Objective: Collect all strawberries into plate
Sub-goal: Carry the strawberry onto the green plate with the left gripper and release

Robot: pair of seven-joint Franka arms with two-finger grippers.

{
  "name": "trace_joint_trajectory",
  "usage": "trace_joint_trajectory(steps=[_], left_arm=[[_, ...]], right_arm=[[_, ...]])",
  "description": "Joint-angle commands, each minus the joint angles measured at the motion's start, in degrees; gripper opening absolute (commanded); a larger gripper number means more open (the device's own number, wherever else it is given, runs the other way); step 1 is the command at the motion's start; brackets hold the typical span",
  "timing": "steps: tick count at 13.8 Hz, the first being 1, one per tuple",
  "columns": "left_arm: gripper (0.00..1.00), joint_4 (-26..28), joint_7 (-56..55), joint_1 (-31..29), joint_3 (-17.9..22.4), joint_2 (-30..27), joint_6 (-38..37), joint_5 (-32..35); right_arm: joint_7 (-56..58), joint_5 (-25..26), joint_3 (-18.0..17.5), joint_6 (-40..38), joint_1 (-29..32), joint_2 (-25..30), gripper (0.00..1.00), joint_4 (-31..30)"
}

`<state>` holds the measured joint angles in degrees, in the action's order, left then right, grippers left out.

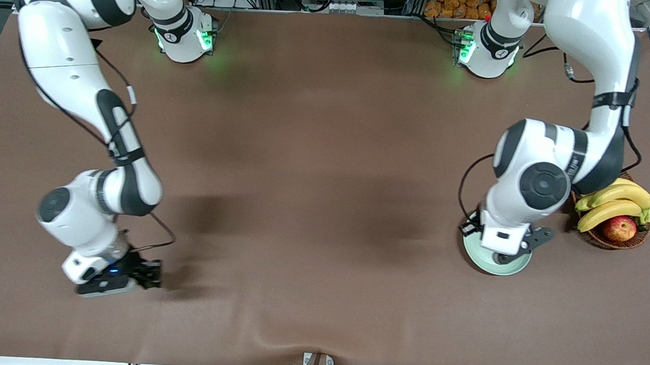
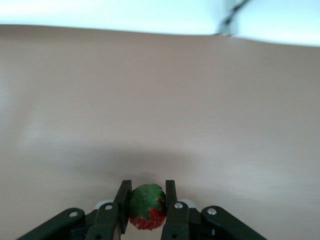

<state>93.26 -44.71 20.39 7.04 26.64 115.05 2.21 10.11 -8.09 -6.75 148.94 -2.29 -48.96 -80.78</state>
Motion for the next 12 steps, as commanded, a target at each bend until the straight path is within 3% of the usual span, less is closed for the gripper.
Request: trace_joint_trajectory(steps=[1, 6, 11, 12], left_arm=[[0.0, 7.09, 4.79, -4.12, -0.71, -0.46, 8.41, 1.3], [0.0, 9.74, 11.74, -8.78, -0.8, 5.87, 18.36, 1.21], [0.0, 10.62, 15.6, -10.02, -0.89, 9.13, 20.92, 1.04], [0.49, 10.62, 16.22, -10.8, -0.89, 9.22, 20.92, 0.95]], right_arm=[[-9.01, -0.96, 0.07, -2.08, -6.56, 0.62, 0.0, -0.87], [-33.63, -0.78, 0.16, -1.9, -19.23, 0.62, 0.0, -0.87], [-37.97, -0.87, 0.16, -2.17, -26.0, -0.08, 0.0, -1.92], [-37.97, -0.87, 0.16, -2.17, -26.54, -0.35, 0.0, -2.27]])
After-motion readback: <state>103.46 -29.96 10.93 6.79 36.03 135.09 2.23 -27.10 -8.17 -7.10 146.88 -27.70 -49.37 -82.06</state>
